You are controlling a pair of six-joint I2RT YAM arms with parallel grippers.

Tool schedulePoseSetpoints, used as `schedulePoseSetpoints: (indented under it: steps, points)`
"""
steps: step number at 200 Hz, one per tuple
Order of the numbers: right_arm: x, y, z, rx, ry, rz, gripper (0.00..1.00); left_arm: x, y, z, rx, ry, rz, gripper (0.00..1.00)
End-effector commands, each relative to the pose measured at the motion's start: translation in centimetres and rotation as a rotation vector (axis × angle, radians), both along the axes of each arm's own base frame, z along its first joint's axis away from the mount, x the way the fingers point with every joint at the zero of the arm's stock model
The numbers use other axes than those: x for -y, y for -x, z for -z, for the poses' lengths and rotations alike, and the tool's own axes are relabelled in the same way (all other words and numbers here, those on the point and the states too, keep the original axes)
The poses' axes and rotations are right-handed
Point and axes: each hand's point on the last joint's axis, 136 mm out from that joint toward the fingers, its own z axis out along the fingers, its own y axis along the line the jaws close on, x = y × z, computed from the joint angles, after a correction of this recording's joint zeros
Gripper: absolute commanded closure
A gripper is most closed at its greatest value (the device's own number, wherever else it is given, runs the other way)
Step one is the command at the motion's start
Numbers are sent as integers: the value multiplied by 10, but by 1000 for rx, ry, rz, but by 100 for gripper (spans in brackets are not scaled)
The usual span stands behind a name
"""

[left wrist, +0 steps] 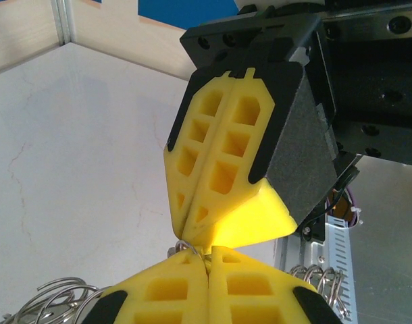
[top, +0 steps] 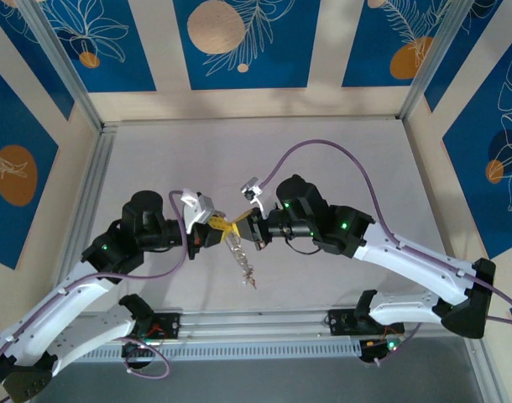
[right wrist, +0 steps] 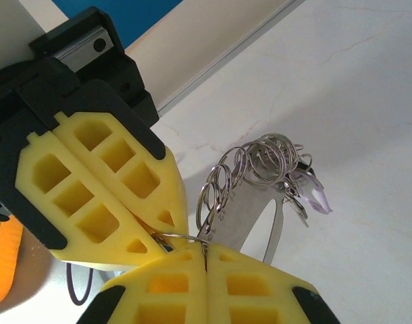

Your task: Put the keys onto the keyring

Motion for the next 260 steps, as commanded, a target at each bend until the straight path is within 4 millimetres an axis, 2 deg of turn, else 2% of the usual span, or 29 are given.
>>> schedulePoseSetpoints:
  steps: [1, 79, 167, 192, 223, 260]
  points:
    - [23, -28, 31, -18, 104, 154, 100, 1, 39, -57, 145, 144, 183, 100]
    - [31, -29, 27, -28, 72, 171, 100, -1, 36, -56, 161, 137, 160, 100]
    - [36, -22, 14, -20, -12, 127, 100, -4, 34, -52, 183, 125, 145, 100]
    - [36, -14, 1, 27, -48, 88, 100, -4, 34, -51, 185, 119, 142, 100]
    - [34, 7, -25, 90, -123, -10, 100, -4, 30, -43, 184, 82, 128, 100]
    - [22, 27, -29, 111, -115, -107, 100, -2, 27, -37, 189, 57, 132, 100]
